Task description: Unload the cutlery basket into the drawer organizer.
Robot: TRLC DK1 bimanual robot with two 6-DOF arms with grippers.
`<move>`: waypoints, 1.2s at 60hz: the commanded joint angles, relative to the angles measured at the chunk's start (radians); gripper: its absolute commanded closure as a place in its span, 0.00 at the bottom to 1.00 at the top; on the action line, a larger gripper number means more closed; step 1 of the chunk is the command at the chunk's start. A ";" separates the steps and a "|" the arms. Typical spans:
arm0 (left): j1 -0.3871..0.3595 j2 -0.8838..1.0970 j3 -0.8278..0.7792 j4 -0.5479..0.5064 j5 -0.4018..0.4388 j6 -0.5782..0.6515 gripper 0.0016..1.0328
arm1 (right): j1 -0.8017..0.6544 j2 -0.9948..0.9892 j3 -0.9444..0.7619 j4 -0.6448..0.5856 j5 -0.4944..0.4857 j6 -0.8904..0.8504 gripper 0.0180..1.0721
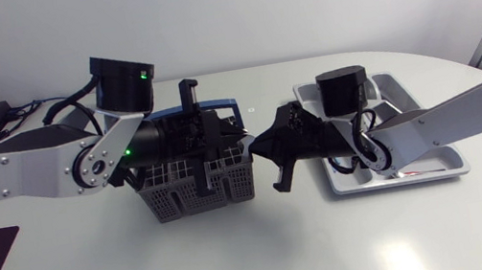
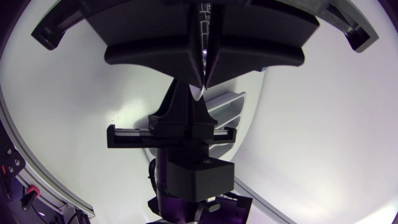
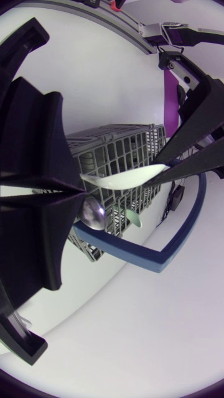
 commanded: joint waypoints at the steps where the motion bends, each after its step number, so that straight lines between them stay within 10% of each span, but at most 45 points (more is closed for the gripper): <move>1: 0.010 -0.064 0.009 0.059 0.009 0.003 0.97 | 0.006 0.047 -0.022 -0.015 0.002 -0.002 0.94; 72: 0.010 -0.282 0.022 0.071 -0.011 -0.064 0.97 | -0.008 -0.022 -0.113 -0.015 -0.005 -0.051 0.94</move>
